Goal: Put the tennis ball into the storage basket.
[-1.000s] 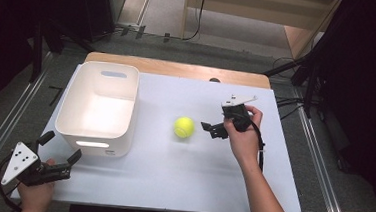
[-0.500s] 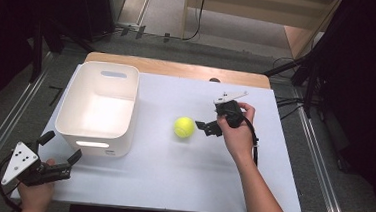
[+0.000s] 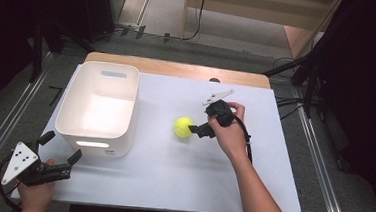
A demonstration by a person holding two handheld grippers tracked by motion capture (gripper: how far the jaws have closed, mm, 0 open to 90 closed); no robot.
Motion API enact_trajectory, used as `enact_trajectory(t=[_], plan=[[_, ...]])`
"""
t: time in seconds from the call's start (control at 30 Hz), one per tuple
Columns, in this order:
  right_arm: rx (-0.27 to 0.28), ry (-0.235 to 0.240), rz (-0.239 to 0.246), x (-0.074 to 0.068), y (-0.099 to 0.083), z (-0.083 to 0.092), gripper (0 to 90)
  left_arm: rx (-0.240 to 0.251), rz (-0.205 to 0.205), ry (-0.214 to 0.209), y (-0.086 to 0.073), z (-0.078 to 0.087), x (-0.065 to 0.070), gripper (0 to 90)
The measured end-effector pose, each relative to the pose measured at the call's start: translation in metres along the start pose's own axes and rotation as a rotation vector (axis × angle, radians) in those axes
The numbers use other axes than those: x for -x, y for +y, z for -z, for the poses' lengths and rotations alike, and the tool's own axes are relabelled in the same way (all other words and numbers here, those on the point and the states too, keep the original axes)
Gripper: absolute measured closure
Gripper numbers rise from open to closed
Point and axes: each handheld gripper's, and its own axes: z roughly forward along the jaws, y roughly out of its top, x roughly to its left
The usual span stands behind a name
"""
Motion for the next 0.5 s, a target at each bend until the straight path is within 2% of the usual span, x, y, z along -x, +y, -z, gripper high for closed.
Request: enact_trajectory(t=[0.5], plan=[[-0.072,0.054,0.023,-0.006,0.007,-0.022,0.0,0.000,0.000,-0.001,0.000,0.000,0.000,0.0]])
